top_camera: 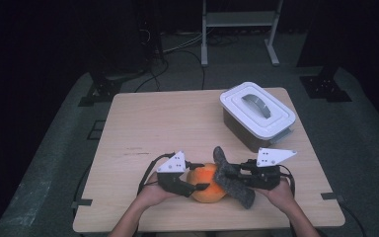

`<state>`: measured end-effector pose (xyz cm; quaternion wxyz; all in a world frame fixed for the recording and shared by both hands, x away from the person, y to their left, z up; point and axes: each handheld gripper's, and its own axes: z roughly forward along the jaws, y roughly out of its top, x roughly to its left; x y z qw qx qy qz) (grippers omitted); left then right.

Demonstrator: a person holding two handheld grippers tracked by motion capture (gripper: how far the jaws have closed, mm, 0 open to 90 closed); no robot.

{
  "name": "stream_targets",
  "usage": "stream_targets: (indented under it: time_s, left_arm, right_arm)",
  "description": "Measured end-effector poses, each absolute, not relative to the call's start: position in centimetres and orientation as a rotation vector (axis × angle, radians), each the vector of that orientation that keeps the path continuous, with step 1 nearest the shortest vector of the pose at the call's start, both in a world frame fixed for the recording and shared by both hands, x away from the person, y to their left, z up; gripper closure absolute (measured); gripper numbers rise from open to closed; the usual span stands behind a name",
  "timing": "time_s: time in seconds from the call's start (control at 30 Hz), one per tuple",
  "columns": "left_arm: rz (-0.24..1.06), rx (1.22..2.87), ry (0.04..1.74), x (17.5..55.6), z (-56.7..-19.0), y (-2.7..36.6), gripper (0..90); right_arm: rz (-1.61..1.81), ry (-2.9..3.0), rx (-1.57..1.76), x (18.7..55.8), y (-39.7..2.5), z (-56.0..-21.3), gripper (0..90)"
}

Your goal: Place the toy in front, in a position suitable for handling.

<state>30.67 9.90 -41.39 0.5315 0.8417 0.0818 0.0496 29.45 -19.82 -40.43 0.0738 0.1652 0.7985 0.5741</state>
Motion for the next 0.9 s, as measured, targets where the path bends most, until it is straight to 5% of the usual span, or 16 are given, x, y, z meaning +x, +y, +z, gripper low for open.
stream_targets:
  time_s: [0.9]
  left_arm:
    - [0.110,2.011,0.190,30.7,-41.7,9.9,33.7]
  right_arm:
    - [1.687,2.423,0.517,29.6,-20.0,-40.9,72.9]
